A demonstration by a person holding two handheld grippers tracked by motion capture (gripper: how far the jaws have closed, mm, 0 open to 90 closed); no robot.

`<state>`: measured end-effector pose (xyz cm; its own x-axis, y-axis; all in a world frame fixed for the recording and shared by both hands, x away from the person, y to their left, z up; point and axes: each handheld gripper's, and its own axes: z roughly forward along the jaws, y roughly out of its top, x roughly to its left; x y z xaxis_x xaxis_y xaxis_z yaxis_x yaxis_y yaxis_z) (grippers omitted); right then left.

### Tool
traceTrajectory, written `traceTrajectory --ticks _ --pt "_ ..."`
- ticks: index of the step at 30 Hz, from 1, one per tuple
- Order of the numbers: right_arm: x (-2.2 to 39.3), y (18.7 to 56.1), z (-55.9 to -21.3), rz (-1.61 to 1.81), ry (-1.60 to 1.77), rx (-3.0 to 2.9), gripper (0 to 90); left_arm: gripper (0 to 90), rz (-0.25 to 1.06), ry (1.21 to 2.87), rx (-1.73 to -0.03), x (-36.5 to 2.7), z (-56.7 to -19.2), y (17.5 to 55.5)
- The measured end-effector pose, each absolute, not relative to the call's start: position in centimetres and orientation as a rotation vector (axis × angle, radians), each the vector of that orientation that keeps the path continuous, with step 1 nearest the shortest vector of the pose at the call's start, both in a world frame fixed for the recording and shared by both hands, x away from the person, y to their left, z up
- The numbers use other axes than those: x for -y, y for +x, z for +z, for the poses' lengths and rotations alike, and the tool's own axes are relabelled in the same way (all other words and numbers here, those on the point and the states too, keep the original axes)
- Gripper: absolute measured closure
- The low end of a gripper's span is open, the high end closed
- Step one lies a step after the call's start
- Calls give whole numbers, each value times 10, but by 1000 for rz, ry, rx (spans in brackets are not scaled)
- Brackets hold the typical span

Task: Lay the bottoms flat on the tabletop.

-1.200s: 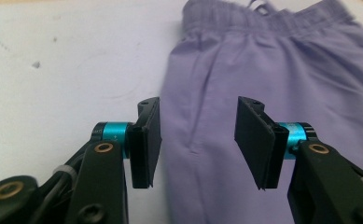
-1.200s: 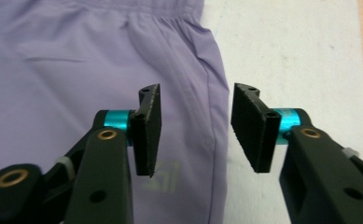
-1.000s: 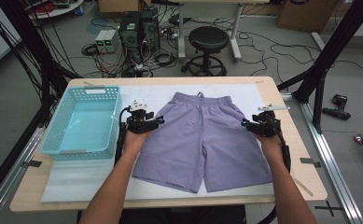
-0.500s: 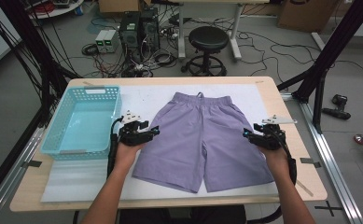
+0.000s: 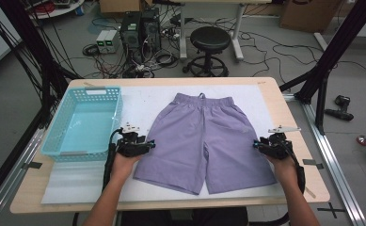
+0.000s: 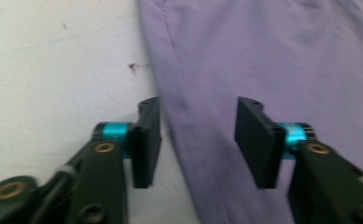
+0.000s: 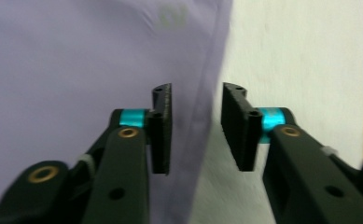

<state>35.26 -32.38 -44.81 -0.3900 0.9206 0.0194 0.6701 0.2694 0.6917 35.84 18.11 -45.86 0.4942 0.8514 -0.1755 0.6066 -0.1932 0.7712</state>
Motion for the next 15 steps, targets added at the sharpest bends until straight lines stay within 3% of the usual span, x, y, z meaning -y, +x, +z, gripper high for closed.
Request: traceTrajectory --ticks 1,3,5,6,8,10,11,15 --pt "325 353 -450 874 1449 -2163 697 637 375 1912 -1197 -181 -459 356" --pt "327 353 -449 851 1453 -2148 863 874 398 1933 -1189 -179 -459 352" --pt "330 354 -448 828 1454 -2146 889 884 426 1936 -1205 -178 -459 349" --pt "331 355 -448 818 1457 -2136 881 885 443 1914 -1228 -178 -459 346" --pt "333 355 -448 780 1482 -2086 722 863 471 1880 -1227 -178 -458 341" --pt "335 351 -447 828 1505 -2072 629 642 427 1836 -1239 -182 -457 338" --pt "335 348 -446 848 1498 -2066 613 595 432 1831 -1233 -183 -457 335" --pt "336 323 -439 959 1427 -2074 606 557 403 1816 -1233 -191 -458 316"
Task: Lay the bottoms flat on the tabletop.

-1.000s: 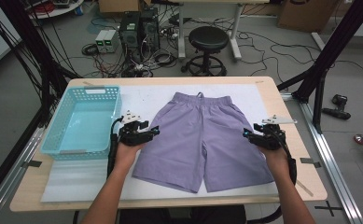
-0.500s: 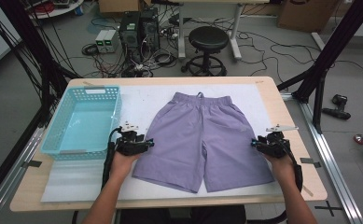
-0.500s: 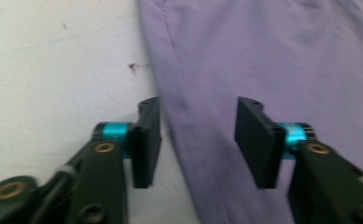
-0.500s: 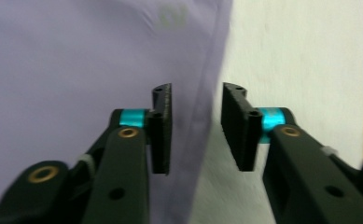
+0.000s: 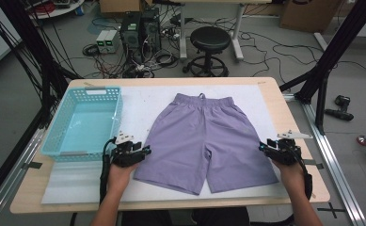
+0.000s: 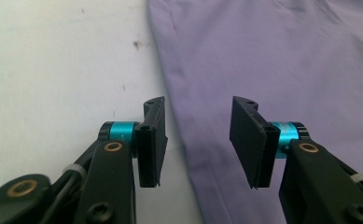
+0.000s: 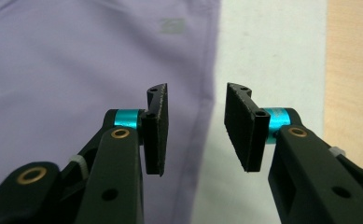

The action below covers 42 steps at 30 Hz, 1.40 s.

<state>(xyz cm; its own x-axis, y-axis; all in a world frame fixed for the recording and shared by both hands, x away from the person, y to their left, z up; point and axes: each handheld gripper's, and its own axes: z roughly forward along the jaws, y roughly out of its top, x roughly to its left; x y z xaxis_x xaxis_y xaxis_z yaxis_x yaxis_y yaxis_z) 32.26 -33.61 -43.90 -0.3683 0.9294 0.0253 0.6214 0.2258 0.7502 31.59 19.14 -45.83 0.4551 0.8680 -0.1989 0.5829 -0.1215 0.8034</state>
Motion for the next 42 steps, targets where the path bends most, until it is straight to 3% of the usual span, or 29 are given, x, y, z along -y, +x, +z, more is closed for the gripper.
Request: traceTrajectory --ticks 8,11,12,13,15,18,19,20,21,23,26,37,42 --pt "342 273 -441 979 1371 -2142 571 576 334 1800 -1243 -204 -460 274" --pt "346 261 -445 942 1389 -2166 569 642 307 1826 -1229 -203 -463 262" --pt "347 259 -447 930 1404 -2182 594 701 309 1846 -1227 -203 -463 257" --pt "348 257 -451 896 1420 -2199 652 864 317 1859 -1220 -203 -464 254" --pt "349 252 -449 850 1389 -2190 858 881 321 1865 -1217 -204 -463 249" --pt "352 250 -447 813 1383 -2202 879 881 314 1860 -1218 -207 -463 243" --pt "353 251 -448 827 1384 -2202 842 872 314 1846 -1219 -208 -463 241" --pt "353 251 -447 846 1393 -2191 696 793 309 1832 -1219 -209 -463 242" --pt "353 252 -446 876 1397 -2175 631 679 297 1809 -1220 -211 -463 243" --pt "348 254 -440 986 1371 -2139 567 565 319 1759 -1203 -212 -459 246" --pt "330 258 -431 1103 1283 -2133 511 514 347 1723 -1155 -213 -451 252" --pt "231 288 -424 1300 990 -2304 502 260 471 1673 -1047 -207 -423 284" --pt "193 295 -431 1320 903 -2443 593 259 497 1682 -1036 -206 -408 301"
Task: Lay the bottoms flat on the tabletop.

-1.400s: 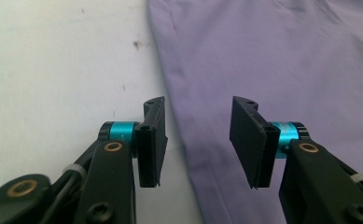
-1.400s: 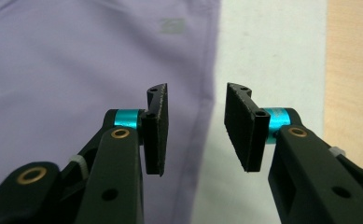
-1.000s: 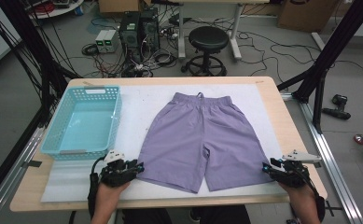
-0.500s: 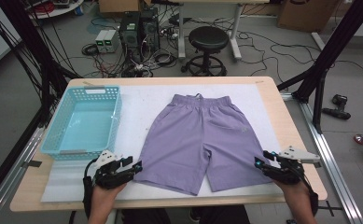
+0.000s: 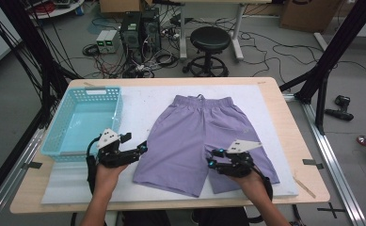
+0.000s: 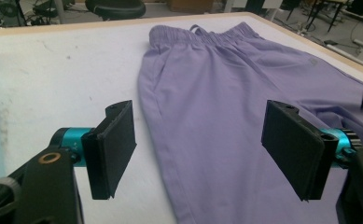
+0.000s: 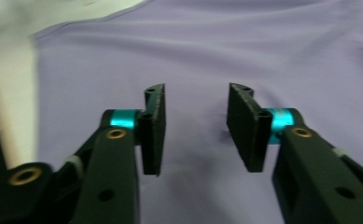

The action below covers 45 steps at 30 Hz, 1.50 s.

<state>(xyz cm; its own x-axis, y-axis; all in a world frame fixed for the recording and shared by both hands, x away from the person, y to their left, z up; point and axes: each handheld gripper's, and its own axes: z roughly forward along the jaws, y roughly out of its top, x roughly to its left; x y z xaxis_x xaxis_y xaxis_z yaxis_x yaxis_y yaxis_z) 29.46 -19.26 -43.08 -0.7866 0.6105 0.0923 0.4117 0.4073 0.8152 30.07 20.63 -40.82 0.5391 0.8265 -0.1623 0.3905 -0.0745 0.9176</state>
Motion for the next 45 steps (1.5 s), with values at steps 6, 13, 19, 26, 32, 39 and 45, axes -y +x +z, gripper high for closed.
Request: traceTrajectory --ticks 6,13,19,26,32,39,45 --pt "158 289 -443 1285 771 -2619 681 259 511 1678 -1043 -206 -401 309" --pt "151 285 -454 1153 713 -2732 713 259 503 1674 -1069 -212 -401 319" --pt "152 277 -454 1177 613 -2793 701 259 503 1678 -1068 -213 -398 325" --pt "156 279 -447 1194 587 -2821 582 259 505 1670 -1042 -213 -398 326" --pt "176 317 -429 1316 811 -2523 355 238 496 1682 -1014 -211 -398 321" --pt "177 392 -408 1204 984 -2375 228 238 518 1743 -947 -207 -405 314" --pt "155 442 -409 1178 1047 -2365 212 238 504 1764 -944 -208 -406 312"
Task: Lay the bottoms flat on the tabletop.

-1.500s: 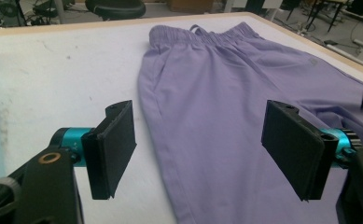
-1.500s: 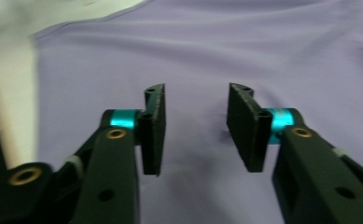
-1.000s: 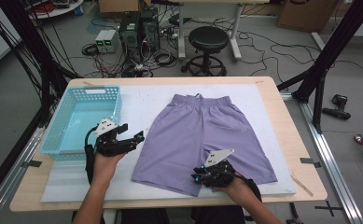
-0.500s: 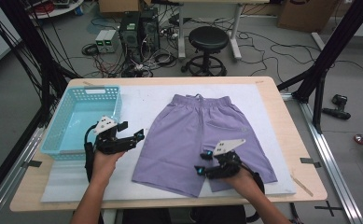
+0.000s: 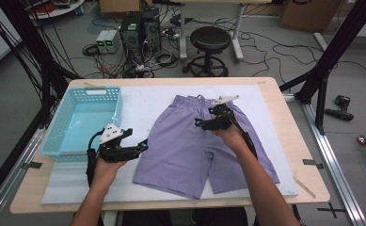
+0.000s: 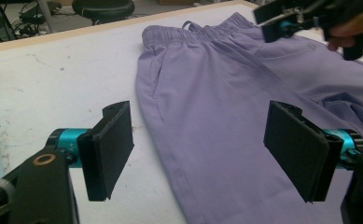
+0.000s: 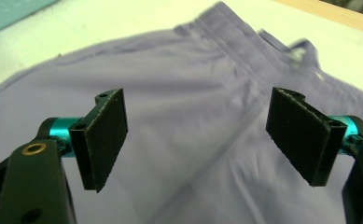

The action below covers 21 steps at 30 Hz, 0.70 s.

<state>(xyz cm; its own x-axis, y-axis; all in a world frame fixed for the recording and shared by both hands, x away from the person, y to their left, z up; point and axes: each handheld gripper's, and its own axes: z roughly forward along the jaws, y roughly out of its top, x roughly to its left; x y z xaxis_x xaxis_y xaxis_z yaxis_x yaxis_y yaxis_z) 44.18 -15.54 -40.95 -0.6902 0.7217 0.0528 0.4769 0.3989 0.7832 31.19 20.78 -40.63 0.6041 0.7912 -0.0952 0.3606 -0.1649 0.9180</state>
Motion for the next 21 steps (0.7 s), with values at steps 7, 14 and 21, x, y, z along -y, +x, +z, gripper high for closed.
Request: traceTrajectory --ticks 7,14,21 --pt "130 480 -415 1155 1012 -2441 475 238 504 1765 -942 -209 -404 311" --pt "97 527 -437 957 1086 -2510 621 238 486 1789 -956 -209 -409 306" --pt "76 545 -442 881 1105 -2516 634 239 485 1796 -977 -208 -414 302"
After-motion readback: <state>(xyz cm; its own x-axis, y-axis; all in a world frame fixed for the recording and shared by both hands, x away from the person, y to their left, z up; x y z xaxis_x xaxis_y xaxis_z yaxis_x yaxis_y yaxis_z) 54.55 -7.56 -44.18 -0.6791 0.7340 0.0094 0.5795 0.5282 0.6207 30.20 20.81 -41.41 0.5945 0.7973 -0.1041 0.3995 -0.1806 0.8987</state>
